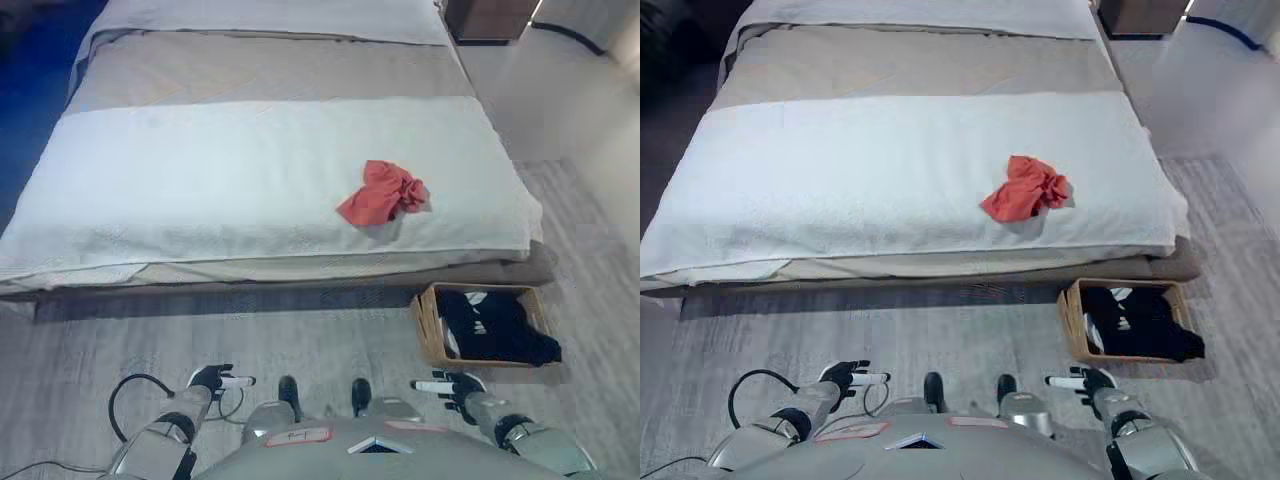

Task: Put the clothes on the bed into the basket.

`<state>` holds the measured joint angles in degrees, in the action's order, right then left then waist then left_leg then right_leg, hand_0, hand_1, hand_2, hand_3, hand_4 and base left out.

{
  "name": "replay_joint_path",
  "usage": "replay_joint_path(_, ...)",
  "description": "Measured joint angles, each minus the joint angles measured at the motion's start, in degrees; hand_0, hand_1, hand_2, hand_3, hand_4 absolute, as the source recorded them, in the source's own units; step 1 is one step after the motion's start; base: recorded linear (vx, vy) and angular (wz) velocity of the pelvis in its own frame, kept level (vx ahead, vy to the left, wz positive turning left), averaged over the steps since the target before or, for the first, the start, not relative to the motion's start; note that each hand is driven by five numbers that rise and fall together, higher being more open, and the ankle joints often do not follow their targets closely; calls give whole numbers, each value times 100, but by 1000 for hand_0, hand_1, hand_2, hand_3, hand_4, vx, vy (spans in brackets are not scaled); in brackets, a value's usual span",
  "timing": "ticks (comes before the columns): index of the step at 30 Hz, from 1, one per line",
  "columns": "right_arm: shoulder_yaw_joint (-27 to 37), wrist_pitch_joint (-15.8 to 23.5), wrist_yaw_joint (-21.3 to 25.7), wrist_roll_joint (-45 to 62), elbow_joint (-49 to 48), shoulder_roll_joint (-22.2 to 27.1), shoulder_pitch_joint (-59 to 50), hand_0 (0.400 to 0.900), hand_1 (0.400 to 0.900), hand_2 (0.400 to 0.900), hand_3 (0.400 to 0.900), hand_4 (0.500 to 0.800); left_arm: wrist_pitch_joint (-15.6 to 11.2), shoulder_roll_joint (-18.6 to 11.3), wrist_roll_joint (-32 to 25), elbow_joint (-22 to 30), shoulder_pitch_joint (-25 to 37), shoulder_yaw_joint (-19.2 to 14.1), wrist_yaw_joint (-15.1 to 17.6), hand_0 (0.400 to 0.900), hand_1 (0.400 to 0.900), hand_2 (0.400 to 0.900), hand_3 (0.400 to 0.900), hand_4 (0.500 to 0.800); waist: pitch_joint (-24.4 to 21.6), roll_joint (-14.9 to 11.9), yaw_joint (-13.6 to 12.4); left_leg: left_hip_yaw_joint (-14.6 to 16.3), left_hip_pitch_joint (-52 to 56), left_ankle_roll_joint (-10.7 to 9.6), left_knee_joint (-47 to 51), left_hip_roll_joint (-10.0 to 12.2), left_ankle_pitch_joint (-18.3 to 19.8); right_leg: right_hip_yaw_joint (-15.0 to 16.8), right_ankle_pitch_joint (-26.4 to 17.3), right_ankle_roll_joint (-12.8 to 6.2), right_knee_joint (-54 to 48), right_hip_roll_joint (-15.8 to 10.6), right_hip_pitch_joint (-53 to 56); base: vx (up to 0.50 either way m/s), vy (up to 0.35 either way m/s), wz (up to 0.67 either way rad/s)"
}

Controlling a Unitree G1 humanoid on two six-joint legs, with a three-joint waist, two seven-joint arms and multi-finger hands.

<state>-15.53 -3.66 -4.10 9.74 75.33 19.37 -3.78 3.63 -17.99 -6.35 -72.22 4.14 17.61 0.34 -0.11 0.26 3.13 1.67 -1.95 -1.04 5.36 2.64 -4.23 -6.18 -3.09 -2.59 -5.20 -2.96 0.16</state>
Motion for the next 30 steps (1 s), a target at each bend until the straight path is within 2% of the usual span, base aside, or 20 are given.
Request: replay_joint_path(30, -3, 1, -3, -35, 3, 1, 4, 900, 900, 900, 900, 800, 0, 3, -1, 0, -11, 0, -20, 900, 900, 900, 900, 800, -16, 38, 1, -8, -7, -25, 0, 22, 13, -18, 17, 25, -2, 22, -3, 1, -3, 1)
